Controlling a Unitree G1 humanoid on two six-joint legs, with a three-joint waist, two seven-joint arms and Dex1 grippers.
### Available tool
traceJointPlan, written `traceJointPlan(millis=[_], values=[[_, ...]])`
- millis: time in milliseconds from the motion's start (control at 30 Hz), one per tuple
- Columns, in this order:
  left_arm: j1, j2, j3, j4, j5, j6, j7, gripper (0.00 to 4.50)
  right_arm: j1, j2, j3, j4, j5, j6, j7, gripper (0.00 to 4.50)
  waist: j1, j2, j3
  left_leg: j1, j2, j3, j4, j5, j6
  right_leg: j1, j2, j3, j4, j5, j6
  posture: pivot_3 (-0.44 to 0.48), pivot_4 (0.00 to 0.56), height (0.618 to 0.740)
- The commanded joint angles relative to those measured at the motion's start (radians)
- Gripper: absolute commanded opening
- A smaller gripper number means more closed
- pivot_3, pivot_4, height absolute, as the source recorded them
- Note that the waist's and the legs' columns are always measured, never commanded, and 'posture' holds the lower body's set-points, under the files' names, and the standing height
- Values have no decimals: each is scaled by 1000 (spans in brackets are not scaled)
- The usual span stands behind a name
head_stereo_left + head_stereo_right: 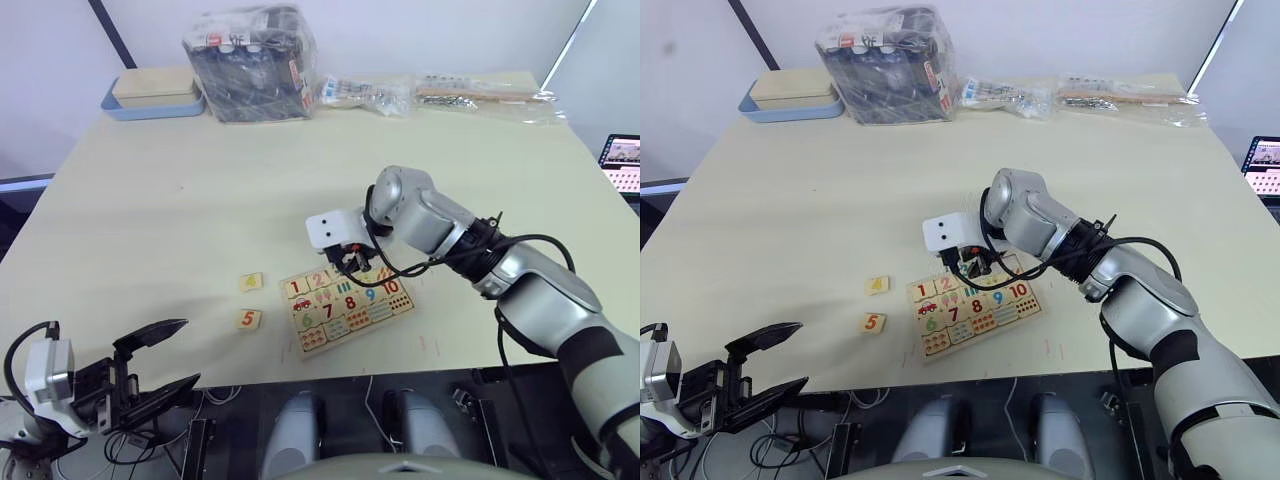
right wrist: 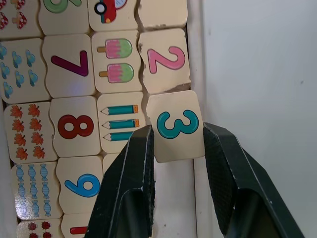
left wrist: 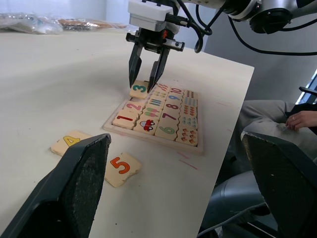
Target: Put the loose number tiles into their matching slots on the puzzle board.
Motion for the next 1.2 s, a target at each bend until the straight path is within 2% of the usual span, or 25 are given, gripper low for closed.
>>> traceJointPlan(millis=[33, 1200], values=[[3, 4, 18, 6, -6, -16, -19, 4500, 4, 5, -23, -6, -14, -9, 11, 901, 0, 0, 0, 0, 0, 0, 0, 0, 0, 0, 0, 0, 0, 0, 0, 0, 150, 740], [9, -24, 4, 9, 5, -36, -16, 4500, 20, 52, -37, 20, -51, -22, 29, 901, -3, 1, 0, 0, 0, 0, 0, 0, 0, 0, 0, 0, 0, 0, 0, 0, 150, 740]])
